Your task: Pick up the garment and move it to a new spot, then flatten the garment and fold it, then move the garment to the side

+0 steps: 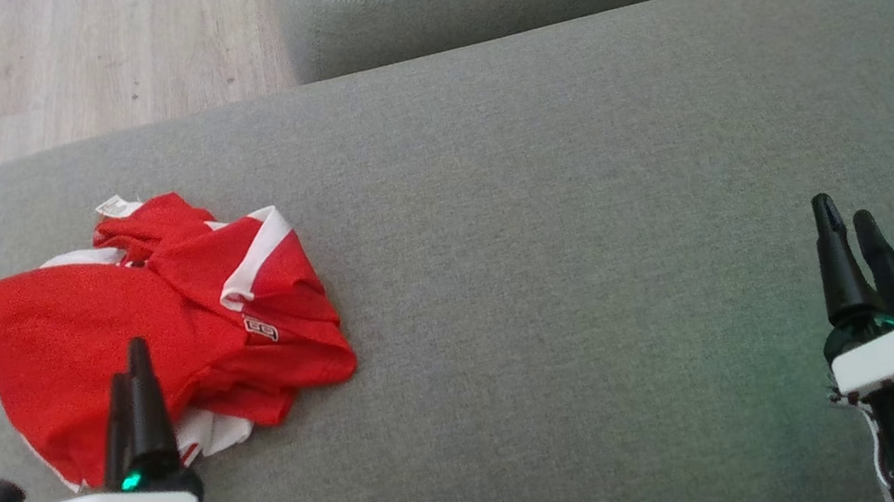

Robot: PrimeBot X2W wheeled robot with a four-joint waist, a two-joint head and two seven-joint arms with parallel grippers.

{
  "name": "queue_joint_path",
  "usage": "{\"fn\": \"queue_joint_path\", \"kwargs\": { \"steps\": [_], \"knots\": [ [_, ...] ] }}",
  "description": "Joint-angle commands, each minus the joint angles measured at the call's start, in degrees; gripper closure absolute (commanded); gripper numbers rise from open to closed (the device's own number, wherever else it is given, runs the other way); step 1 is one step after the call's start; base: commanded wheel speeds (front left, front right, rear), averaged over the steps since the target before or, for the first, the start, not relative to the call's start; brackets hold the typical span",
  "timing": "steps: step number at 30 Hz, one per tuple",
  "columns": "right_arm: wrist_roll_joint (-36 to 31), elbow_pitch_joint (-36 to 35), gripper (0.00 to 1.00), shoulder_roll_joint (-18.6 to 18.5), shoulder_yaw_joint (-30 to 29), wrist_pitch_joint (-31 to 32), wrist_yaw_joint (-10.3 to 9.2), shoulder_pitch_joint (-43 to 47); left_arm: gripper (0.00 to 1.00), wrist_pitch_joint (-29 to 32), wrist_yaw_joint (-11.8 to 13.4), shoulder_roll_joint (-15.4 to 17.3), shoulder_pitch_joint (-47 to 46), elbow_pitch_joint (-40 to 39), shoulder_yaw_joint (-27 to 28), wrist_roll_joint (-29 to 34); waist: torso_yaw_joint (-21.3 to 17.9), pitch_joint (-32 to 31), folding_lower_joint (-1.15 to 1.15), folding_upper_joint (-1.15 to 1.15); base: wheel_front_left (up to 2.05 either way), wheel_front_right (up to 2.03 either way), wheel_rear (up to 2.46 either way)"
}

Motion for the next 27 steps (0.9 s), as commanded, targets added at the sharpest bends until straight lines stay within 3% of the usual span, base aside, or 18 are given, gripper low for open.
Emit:
{"fn": "queue_joint_path", "kwargs": {
  "steps": [1,10,19,27],
  "knots": [
    [-2.4,-2.5,0.0,-0.3,1.1,-0.9,-0.02,-2.8,0.0,-0.6,0.3,0.7,-1.9,-2.7,0.2,2.5,0.0,0.0,0.0,0.0,0.0,0.0,0.0],
    [-10.2,-3.2,0.0,-0.4,1.9,-2.4,-0.02,-2.9,0.0,-2.1,1.8,1.4,-1.3,-3.4,-4.0,13.8,0.1,-0.2,0.0,0.0,0.0,0.0,0.0],
    [-17.7,-3.8,0.0,-0.4,3.0,-3.9,-0.03,-2.7,0.0,-3.6,5.9,4.6,-1.5,-3.5,-9.5,21.9,-0.1,-0.5,0.0,0.0,0.0,0.0,0.0],
    [-24.4,-4.0,0.0,-0.4,4.1,-5.3,-0.03,-2.5,0.0,-4.9,10.9,8.2,-2.5,-4.5,-15.7,28.3,0.1,-0.7,0.0,0.0,0.0,0.0,0.0]
  ]
}}
